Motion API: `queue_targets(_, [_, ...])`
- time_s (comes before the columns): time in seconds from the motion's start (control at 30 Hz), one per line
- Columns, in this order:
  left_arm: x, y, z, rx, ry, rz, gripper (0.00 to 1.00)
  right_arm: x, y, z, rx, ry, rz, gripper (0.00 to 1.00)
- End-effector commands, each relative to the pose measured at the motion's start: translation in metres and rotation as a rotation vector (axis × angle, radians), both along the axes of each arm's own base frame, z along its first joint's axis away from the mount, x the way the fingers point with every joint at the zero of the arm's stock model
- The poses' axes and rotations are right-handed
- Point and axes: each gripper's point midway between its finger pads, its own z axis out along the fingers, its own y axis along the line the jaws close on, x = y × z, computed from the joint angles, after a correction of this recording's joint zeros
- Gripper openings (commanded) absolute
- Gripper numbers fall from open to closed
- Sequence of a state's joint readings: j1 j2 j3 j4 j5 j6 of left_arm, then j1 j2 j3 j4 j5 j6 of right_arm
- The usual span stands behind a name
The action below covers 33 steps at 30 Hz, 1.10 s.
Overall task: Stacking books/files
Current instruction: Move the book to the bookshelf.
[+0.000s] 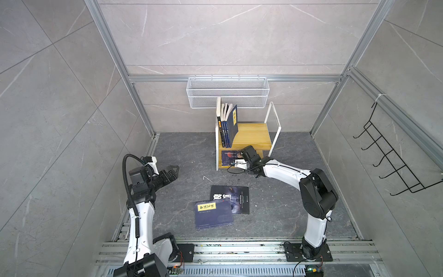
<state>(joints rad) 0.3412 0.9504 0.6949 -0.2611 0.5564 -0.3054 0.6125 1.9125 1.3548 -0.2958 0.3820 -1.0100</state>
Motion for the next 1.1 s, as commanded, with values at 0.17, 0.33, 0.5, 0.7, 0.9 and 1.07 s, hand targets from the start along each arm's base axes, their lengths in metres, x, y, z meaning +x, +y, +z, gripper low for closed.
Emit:
queue_targets(0.17, [0.003, -0.001, 0.011, -0.009, -0.040, -0.014, 1.00, 0.009, -0.007, 0.011, 0.011, -0.025, -0.043, 0.48])
queue_targets(0.33, [0.004, -0.001, 0.011, -0.006, -0.045, -0.010, 1.00, 0.014, -0.004, 0.013, 0.040, -0.041, -0.038, 0.45])
queue_targets(0.5, [0.004, -0.001, 0.010, -0.010, -0.030, -0.012, 1.00, 0.013, -0.002, 0.006, 0.038, -0.021, -0.031, 0.43])
queue_targets(0.7, [0.004, 0.000, 0.009, -0.010, -0.030, -0.011, 1.00, 0.018, 0.002, 0.010, 0.060, -0.013, -0.053, 0.40])
queue_targets(0.9, [0.003, 0.000, 0.009, -0.005, -0.038, -0.012, 1.00, 0.016, 0.001, 0.007, 0.063, -0.006, -0.061, 0.41])
queue_targets(1.07, [0.003, -0.004, 0.012, -0.007, -0.062, -0.044, 1.00, 0.000, 0.010, 0.024, 0.130, -0.007, -0.030, 0.45])
